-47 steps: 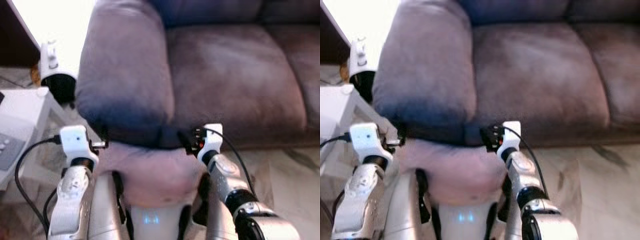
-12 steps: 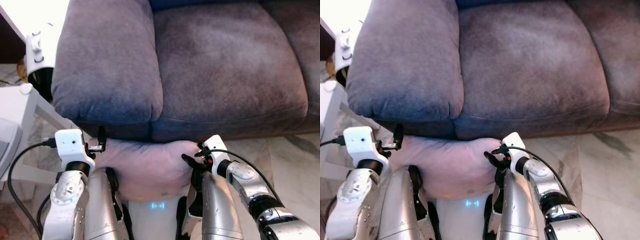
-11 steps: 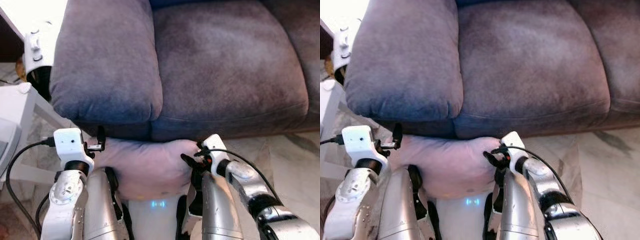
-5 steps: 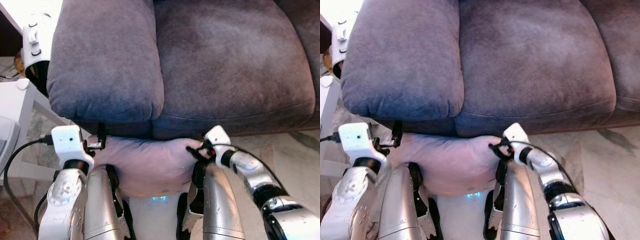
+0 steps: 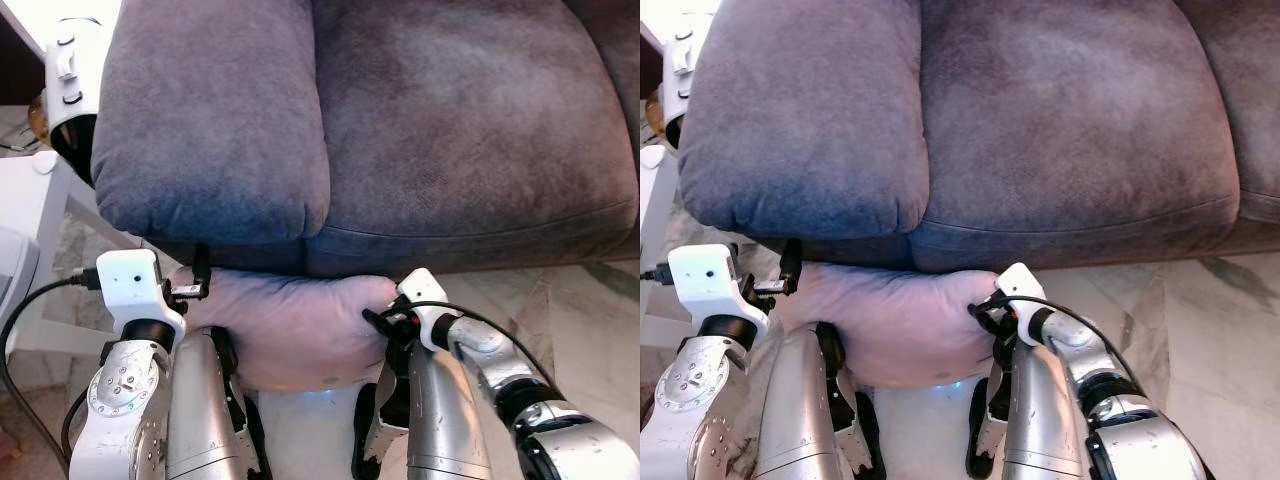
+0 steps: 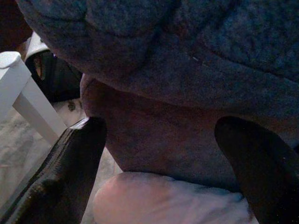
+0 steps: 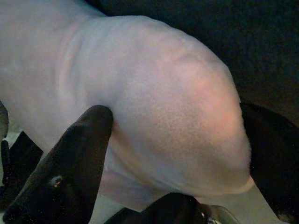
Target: Move the pillow to the sofa from floor
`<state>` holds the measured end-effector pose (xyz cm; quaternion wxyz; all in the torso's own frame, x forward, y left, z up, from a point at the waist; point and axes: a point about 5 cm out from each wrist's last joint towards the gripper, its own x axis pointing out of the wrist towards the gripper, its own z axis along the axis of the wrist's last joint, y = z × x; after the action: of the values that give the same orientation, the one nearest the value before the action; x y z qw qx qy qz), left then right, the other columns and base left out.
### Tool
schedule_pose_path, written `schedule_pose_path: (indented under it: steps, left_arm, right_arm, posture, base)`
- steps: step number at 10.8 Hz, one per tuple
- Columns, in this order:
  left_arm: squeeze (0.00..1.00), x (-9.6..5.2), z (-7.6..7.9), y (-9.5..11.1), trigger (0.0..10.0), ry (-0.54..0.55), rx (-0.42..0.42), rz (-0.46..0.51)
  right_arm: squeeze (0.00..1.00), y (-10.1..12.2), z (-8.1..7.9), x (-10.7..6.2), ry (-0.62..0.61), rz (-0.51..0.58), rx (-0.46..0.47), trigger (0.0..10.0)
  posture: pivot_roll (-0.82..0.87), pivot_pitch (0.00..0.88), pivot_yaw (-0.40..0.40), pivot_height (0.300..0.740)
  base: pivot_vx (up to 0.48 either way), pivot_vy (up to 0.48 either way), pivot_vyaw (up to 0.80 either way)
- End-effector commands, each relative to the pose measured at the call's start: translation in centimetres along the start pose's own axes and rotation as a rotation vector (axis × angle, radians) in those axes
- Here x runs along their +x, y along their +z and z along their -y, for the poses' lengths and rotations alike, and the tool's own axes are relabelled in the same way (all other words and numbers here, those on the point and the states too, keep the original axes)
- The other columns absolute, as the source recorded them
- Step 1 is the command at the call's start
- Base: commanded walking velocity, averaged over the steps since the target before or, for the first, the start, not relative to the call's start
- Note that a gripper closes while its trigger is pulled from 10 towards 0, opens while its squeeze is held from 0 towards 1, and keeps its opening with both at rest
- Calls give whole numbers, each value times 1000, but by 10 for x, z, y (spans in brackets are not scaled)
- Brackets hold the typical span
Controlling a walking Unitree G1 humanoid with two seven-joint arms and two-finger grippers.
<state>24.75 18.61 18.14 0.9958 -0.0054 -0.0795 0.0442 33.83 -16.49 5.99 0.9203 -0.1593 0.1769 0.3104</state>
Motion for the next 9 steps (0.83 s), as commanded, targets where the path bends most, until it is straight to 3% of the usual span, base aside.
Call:
schedule_pose_path:
  steps: [1,2,9]
  left_arm:
    - [0,-6,-4,-1,10000,12,17,-20]
    - [0,-6,-4,0,10000,14,21,-21]
    - [0,-1,0,0,10000,4,21,-22]
  right_arm:
    - [0,-16,-11,0,16,-48,18,3451]
    - [0,-14,-11,0,2,-31,30,0]
    - [0,-14,-20,5,31,-17,29,0]
  posture:
    - [317,440,0,488]
    - [317,440,-1,488]
    - [296,427,-9,488]
  base:
    - [0,0,0]
    - [0,0,0]
    - [0,0,0]
